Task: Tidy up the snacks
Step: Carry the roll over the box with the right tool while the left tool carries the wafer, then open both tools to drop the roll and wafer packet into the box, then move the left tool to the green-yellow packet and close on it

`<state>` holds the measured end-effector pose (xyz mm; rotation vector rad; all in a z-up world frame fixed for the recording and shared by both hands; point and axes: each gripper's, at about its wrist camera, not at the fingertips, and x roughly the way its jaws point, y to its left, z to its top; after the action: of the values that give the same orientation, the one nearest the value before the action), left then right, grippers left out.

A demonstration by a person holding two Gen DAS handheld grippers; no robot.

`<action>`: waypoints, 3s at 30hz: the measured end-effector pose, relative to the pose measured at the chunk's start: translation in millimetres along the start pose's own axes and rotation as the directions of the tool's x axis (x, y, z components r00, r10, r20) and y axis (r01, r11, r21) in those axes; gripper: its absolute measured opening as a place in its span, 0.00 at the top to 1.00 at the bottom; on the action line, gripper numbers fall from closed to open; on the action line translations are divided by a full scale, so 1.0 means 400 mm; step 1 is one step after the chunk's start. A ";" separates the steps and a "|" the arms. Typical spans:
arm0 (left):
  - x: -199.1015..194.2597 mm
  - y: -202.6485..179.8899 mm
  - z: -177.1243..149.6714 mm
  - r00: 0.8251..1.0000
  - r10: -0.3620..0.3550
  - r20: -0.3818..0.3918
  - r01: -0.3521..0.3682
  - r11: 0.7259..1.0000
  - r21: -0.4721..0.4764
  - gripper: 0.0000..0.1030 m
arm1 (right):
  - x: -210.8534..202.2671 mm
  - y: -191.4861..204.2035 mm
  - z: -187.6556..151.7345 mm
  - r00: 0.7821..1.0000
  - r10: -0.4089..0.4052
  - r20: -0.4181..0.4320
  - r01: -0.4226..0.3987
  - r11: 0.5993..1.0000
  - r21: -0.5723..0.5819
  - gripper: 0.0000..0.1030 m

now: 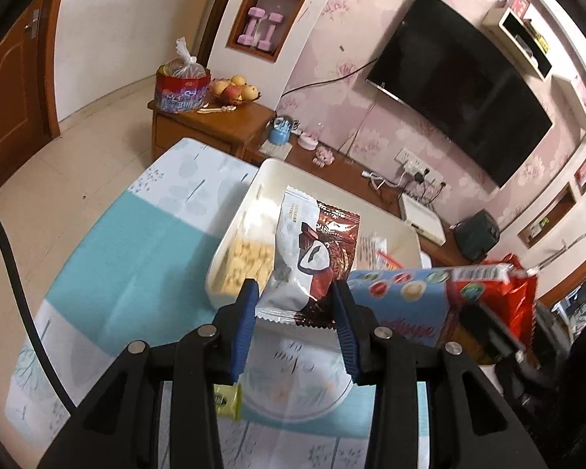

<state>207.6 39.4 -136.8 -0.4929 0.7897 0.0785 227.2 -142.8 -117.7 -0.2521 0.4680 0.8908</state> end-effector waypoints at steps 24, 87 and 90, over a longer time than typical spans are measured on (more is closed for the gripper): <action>0.346 -0.001 0.153 0.981 -0.084 -0.175 0.104 0.989 0.106 0.64 | 0.247 -0.171 -0.030 0.971 -0.145 -0.189 0.193 0.945 0.263 0.57; 0.182 0.085 -0.232 0.908 0.233 -0.347 -0.190 0.970 0.154 0.20 | -0.079 -0.165 -0.421 0.805 -0.199 -0.559 0.545 0.619 0.566 0.12; 0.191 0.093 -0.254 0.919 0.216 -0.331 -0.160 0.969 0.188 0.20 | -0.117 -0.120 -0.413 0.793 -0.292 -0.535 0.596 0.556 0.579 0.12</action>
<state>185.2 17.8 -265.5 -0.2804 1.1840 0.1076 193.1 -270.1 -237.7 0.2073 1.0417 0.0650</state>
